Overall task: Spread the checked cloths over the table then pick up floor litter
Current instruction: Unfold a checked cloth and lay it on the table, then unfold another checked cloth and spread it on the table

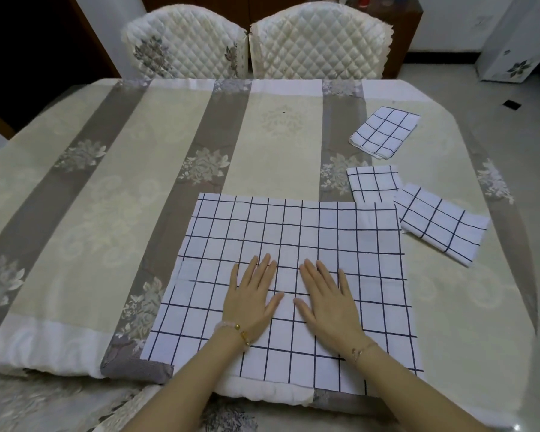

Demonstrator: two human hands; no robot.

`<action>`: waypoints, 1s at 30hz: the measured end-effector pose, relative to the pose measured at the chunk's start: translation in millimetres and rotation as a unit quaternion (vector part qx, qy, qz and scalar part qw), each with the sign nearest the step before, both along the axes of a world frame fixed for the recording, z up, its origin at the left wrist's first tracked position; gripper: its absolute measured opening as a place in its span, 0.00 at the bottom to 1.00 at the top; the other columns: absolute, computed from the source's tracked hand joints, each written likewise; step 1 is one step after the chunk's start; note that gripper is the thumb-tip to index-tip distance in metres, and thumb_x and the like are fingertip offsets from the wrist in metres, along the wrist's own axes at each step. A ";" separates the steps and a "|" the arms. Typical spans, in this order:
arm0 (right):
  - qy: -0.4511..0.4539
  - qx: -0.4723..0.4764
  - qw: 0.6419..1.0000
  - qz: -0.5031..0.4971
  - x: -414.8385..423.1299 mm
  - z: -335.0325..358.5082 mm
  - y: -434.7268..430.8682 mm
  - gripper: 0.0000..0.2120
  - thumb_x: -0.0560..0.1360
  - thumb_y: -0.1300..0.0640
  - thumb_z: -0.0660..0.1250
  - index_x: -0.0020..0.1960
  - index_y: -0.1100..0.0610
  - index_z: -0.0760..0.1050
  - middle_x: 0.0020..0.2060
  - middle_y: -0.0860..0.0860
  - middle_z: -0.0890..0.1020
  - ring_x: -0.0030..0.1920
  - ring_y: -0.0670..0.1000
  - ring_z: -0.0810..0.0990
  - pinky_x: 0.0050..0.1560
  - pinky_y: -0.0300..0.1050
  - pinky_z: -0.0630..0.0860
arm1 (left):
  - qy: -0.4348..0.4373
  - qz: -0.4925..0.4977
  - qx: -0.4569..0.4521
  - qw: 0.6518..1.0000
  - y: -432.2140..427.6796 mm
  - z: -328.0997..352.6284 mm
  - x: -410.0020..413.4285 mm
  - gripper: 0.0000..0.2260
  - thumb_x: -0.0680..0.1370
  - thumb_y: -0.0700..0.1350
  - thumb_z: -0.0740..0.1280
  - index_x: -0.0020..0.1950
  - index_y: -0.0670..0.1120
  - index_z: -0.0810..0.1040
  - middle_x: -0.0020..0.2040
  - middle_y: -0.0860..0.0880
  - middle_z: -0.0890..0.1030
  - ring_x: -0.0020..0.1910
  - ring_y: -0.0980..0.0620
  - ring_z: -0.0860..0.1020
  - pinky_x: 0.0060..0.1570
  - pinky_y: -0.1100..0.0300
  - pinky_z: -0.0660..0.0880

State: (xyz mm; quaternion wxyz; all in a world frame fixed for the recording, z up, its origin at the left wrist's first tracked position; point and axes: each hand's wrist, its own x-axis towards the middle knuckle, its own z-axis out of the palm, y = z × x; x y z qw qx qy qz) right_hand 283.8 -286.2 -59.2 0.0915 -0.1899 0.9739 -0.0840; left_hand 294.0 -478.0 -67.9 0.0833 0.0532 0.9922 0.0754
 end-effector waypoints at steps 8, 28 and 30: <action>0.008 -0.004 0.986 -0.166 -34.2 -2.3 92.3 0.29 0.80 0.42 0.43 0.78 0.50 0.42 0.77 0.44 0.46 0.77 0.45 0.42 0.76 0.51 0.39 | 0.015 0.180 0.006 0.984 -101.5 0.0 -10.1 0.29 0.77 0.59 0.37 0.77 0.50 0.43 0.78 0.54 0.45 0.77 0.53 0.44 0.75 0.50 0.40; -0.107 -0.363 0.840 -0.389 58.6 89.7 199.1 0.07 0.78 0.62 0.63 0.54 0.58 0.78 0.47 0.57 0.83 0.48 0.56 0.82 0.51 0.45 0.76 | -0.179 0.186 -0.076 0.963 -92.3 67.6 -54.2 0.17 0.77 0.46 0.61 0.63 0.40 0.67 0.65 0.40 0.71 0.61 0.40 0.73 0.63 0.45 0.69; -0.088 -0.401 0.795 -0.446 99.8 81.4 227.3 0.08 0.78 0.64 0.62 0.53 0.62 0.79 0.46 0.60 0.83 0.45 0.56 0.81 0.50 0.47 0.76 | -0.149 0.192 -0.075 0.967 -57.6 76.7 -54.9 0.17 0.76 0.44 0.60 0.64 0.41 0.66 0.63 0.40 0.73 0.60 0.40 0.72 0.61 0.47 0.70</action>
